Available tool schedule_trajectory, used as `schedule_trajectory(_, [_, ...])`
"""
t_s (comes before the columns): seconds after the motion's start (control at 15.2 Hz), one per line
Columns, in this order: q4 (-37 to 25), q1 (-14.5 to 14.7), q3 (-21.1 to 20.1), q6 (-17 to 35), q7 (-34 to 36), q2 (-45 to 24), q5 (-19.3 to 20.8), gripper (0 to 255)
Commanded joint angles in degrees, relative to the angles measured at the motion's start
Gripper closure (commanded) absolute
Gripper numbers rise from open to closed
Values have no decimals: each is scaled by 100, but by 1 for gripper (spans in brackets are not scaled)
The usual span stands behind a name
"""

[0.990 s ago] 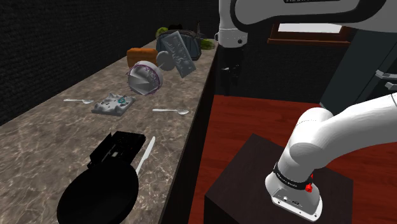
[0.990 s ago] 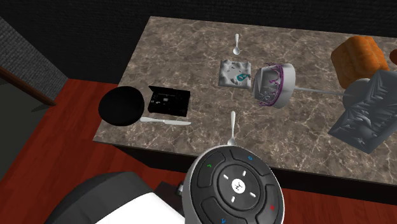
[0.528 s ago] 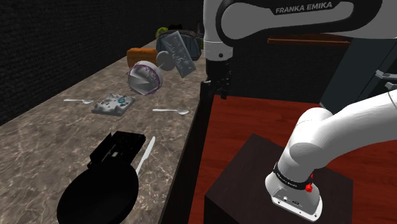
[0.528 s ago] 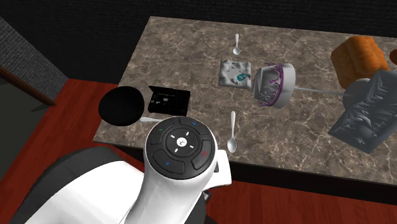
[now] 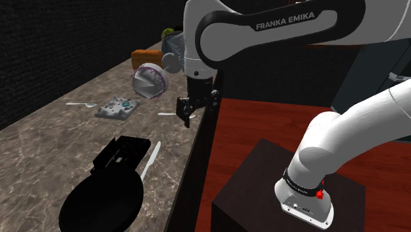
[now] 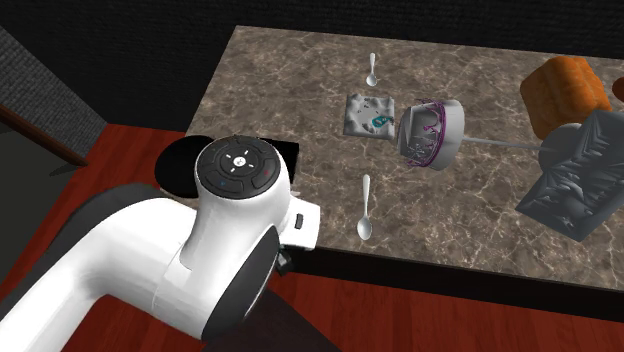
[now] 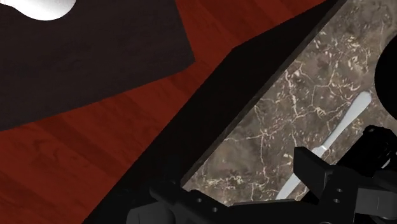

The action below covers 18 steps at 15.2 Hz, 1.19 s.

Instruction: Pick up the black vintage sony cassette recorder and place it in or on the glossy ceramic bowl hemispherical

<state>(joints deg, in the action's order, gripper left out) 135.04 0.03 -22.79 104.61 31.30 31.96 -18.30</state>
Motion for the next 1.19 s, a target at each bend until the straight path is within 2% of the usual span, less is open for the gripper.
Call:
schedule_trajectory(0.0, [-172,-70,-285,291,556,-318,-109,0])
schedule_trajectory(0.26, [-590,-263,-818,853,1609,-1023,-122,0])
schedule_trajectory(0.53, [-1128,-491,-1328,1384,2745,-1851,153,0])
schedule_trajectory(0.86, [-1963,-649,-1801,1913,4346,-3068,991,0])
schedule_trajectory(1.12, [-2781,-449,-1828,2121,5662,-4104,1904,0])
